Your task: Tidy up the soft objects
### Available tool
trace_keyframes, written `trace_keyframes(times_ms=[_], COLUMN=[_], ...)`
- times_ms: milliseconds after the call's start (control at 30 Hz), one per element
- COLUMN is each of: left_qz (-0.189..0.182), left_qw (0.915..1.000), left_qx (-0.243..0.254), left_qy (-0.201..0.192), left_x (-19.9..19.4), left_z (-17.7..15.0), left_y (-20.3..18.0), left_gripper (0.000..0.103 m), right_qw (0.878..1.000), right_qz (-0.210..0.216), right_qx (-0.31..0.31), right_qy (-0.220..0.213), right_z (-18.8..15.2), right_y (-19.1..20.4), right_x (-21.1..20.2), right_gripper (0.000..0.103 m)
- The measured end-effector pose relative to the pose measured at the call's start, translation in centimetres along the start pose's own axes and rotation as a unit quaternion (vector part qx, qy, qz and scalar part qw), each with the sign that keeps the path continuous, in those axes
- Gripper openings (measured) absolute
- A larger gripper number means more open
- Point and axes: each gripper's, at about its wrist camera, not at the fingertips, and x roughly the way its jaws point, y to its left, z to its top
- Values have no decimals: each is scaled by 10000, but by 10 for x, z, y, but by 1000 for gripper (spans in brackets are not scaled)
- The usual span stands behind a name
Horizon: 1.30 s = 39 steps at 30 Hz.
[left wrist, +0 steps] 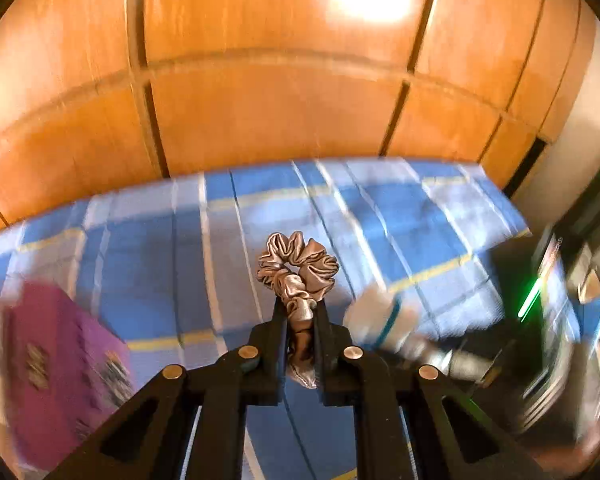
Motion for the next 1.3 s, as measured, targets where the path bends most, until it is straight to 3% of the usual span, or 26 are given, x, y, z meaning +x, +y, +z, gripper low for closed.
trace_keyframes(times_ms=[167,300,433,567,733,933,1200,1300], left_qz=[35,482,1039,1644,2250,2674,2650,2699], left_qw=[9996,9972,9892,9750,9587,9406,9304,9275], left_qx=[-280,-419,-866,-1328,-1594,-1951,-2437,-2509], left_qy=[-69,-400,-557,-683,-704,-758,-686,-630], left_x=[-24,-49,-67,-87,-118,-166,-212,-217], left_z=[55,95,122,116,70,-28,-168,-205], left_y=[18,56,130,204,279,341,366,369], left_gripper=[11,11,11,11,11,11,11,11], right_qw=[9997,9995,9986,9973,9956,9933,9884,9868], right_qz=[-129,-155,-285,-424,-569,-714,-1114,-1265], right_qx=[-160,-202,-350,-520,-664,-838,-961,-948], right_qy=[-125,-198,-264,-304,-339,-361,-373,-340], right_z=[-1,-1,-5,-6,-7,-8,-10,-9], right_y=[6,6,13,18,21,27,38,43], right_x=[5,5,5,6,6,7,11,11], right_gripper=[27,27,27,27,27,28,27,26])
